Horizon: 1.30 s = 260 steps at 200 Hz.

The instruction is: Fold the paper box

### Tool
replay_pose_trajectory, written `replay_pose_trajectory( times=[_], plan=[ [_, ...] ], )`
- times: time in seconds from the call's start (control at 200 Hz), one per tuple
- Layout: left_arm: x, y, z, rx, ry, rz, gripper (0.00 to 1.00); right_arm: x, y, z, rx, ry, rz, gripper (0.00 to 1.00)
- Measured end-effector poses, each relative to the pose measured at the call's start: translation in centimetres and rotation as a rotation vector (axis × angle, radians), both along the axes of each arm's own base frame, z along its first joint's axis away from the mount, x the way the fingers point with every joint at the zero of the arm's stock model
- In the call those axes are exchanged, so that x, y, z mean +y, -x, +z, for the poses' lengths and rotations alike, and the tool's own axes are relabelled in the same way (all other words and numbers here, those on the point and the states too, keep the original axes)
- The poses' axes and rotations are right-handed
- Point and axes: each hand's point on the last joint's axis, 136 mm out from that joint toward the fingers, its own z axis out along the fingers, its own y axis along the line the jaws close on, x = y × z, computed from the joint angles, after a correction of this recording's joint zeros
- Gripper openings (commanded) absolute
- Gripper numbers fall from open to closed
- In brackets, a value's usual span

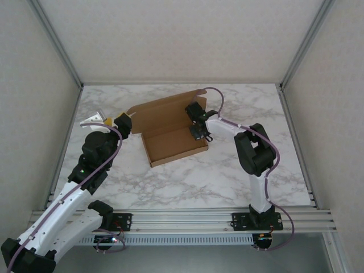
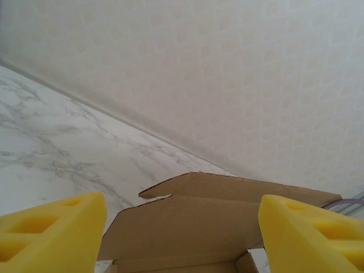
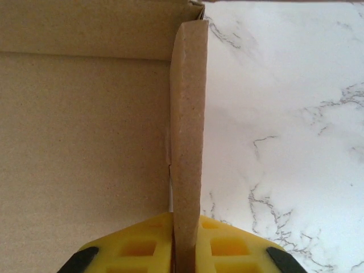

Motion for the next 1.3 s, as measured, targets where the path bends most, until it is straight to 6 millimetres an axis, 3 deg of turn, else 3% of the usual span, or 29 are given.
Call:
replay_pose_trajectory(
  times=[0.501,0.791,0.916,1.197,1.257,1.302],
  plan=[
    [0.1,0.0,0.0,0.0,0.0,0.004,0.71,-0.2,-0.1,-1.4,0.021,0.029,-0.008,0.2],
    [0.2,0.2,0.3,-0.008,0.003,0.008,0.7,-0.4,0.1,-2.2,0.019,0.036,-0.02,0.05],
    [0.2,0.2,0.2,-0.008,0.003,0.008,0.7,-0.7,0.0,-2.1,0.005,0.06,-0.034,0.04],
    [0.2,0.2,0.2,-0.008,0.003,0.007,0.7,-2.9,0.7,-2.1,-0.03,0.141,-0.095,0.1],
    [0.2,0.2,0.1,-0.009,0.003,0.007,0.71,-3.0,0.8,-2.1,-0.032,0.141,-0.102,0.15],
    [0.2,0.2,-0.2,-0.003,0.001,0.007,0.72,-3.2,0.9,-2.1,-0.035,0.142,-0.107,0.26]
  ],
)
